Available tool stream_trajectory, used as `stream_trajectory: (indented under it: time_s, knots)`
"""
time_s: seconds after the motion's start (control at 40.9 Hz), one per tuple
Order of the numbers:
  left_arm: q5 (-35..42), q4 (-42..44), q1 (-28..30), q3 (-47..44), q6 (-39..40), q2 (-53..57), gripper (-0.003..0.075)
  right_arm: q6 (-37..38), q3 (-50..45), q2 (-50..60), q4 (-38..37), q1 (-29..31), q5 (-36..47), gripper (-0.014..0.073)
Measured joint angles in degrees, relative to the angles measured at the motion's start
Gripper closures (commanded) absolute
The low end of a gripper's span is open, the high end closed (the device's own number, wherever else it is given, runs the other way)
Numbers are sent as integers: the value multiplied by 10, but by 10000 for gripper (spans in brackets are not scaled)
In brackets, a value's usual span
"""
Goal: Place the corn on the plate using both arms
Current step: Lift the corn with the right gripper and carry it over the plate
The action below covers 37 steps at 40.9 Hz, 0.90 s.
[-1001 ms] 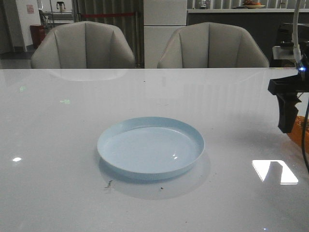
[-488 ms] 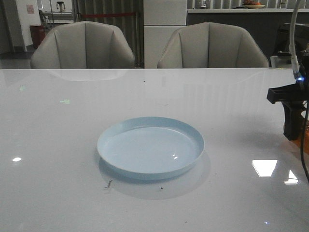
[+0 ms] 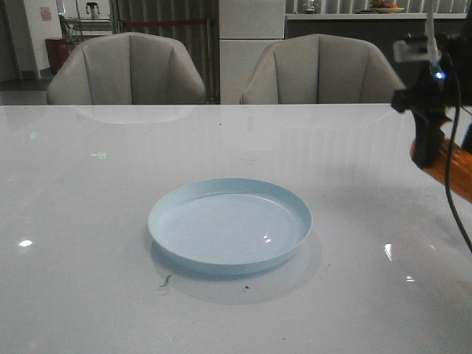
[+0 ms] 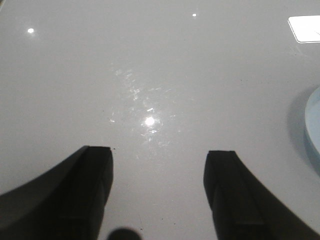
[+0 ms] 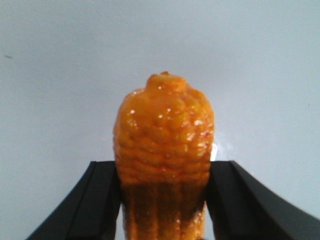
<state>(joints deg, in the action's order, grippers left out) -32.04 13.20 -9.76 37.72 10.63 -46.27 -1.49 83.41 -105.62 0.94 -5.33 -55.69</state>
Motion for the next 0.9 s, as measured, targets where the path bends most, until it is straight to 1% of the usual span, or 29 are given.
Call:
stream_trajectory:
  time_s: [0.171,0.366,0.611,0.904]
  knots:
    - [0,-1,0,0,0,0,267,-29,105,2,59,-46,-52,525]
    - [7,-1,0,0,0,0,267,-34,185,0,101,-115,-80,525]
    - [8,-1,0,0,0,0,267,-36,204,-52,110,-191,-86,525]
    - [8,-1,0,0,0,0,267,-36,204,-141,121,-227,-82,524]
